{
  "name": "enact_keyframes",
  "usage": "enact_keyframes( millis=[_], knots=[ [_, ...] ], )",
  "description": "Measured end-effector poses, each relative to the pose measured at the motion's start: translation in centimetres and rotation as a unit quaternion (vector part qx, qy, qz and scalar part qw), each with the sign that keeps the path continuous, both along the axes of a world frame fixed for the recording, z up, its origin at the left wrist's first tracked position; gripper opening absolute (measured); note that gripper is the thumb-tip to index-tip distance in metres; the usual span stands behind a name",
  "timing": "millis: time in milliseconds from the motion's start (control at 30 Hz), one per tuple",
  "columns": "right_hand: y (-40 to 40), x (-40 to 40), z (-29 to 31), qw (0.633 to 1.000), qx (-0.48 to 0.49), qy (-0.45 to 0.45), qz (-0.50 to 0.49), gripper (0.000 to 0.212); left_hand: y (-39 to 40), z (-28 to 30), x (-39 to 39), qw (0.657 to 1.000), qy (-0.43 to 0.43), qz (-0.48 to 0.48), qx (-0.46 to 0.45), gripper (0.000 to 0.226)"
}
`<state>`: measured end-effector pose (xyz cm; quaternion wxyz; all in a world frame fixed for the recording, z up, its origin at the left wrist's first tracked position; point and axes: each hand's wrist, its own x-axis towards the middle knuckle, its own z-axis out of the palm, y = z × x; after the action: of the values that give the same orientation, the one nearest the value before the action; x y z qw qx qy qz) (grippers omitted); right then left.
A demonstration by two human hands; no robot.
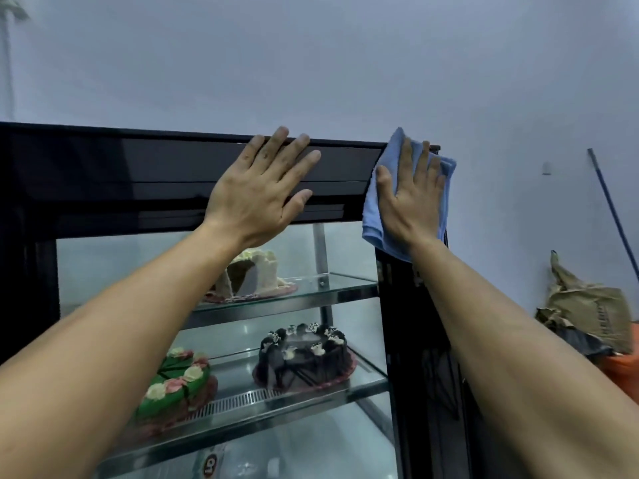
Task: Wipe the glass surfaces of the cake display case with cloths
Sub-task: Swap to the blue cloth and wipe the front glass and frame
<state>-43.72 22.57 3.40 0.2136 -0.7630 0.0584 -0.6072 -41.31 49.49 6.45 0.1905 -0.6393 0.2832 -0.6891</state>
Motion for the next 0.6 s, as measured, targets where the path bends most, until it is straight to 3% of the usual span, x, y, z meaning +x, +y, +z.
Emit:
enact_keyframes(
  millis=[100,267,400,533,600],
  knots=[
    [2.7,-0.3,-0.5,1.000,0.005,0.022,0.012,0.073,0.0,-0.2,-0.3,1.000,0.015,0.005,0.001,0.062],
    [2.7,-0.2,1.7,0.985,-0.168,0.002,0.045,0.067,-0.2,-0.2,-0.8,0.999,0.036,0.010,-0.009,0.070],
    [-2.3,0.9,0.7,0.998,-0.059,-0.006,0.016,0.065,-0.3,-0.4,-1.1,0.998,0.049,0.027,-0.001,0.079],
    [-3.2,1.7,-4.6,0.999,0.022,-0.026,-0.008,0.074,-1.0,0.5,-1.6,0.999,0.042,0.025,0.025,0.081],
    [-2.5,1.8,-7.4,0.998,0.048,-0.029,0.011,0.068,-2.5,0.9,-1.9,0.997,0.049,0.030,0.056,0.082]
  ],
)
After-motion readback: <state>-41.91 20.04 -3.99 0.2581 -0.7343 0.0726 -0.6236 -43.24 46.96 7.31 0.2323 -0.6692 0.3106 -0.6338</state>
